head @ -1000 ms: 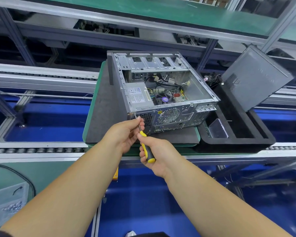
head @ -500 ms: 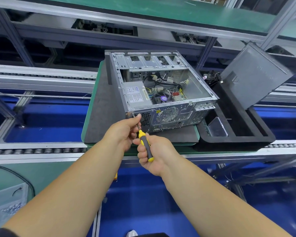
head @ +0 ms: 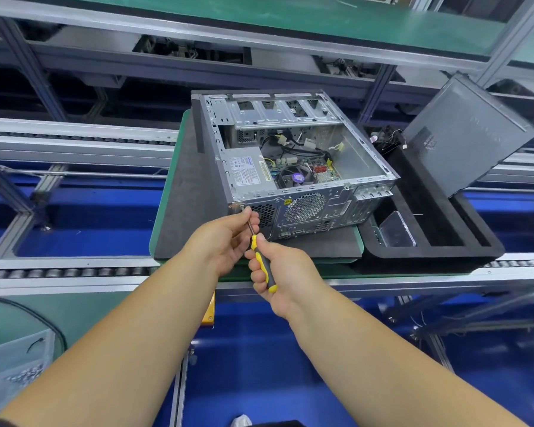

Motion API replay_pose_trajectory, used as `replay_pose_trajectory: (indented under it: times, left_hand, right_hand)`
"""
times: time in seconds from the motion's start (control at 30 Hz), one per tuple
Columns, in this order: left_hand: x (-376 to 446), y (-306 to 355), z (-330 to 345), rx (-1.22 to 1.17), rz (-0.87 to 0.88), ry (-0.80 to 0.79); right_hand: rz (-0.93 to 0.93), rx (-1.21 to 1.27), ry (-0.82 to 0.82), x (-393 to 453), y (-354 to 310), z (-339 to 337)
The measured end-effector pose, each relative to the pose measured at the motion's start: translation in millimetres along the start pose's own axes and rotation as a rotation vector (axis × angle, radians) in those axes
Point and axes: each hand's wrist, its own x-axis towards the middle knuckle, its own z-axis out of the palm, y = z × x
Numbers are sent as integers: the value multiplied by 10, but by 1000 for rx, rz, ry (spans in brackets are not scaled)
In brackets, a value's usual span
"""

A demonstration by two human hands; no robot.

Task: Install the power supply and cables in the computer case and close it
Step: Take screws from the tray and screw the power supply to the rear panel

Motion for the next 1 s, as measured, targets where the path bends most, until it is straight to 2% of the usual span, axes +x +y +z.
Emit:
replay_pose_trajectory:
  times: [0.23,0.67,0.9,1.0]
  left_hand:
    - [27,0,23,8,-9,30]
    - [-70,-18,83,-39,17,35]
    - [-103,-93,187,-63,32,147]
    - [-123,-180,279,-58,31,200]
  right_hand:
    - [38,58,-39,4,-7,-8]
    - [137,15,-191,-23,-171,-221]
    - [124,-49,-228,-1,-214,-483]
    - [78,-70,-193,20,-251,-669]
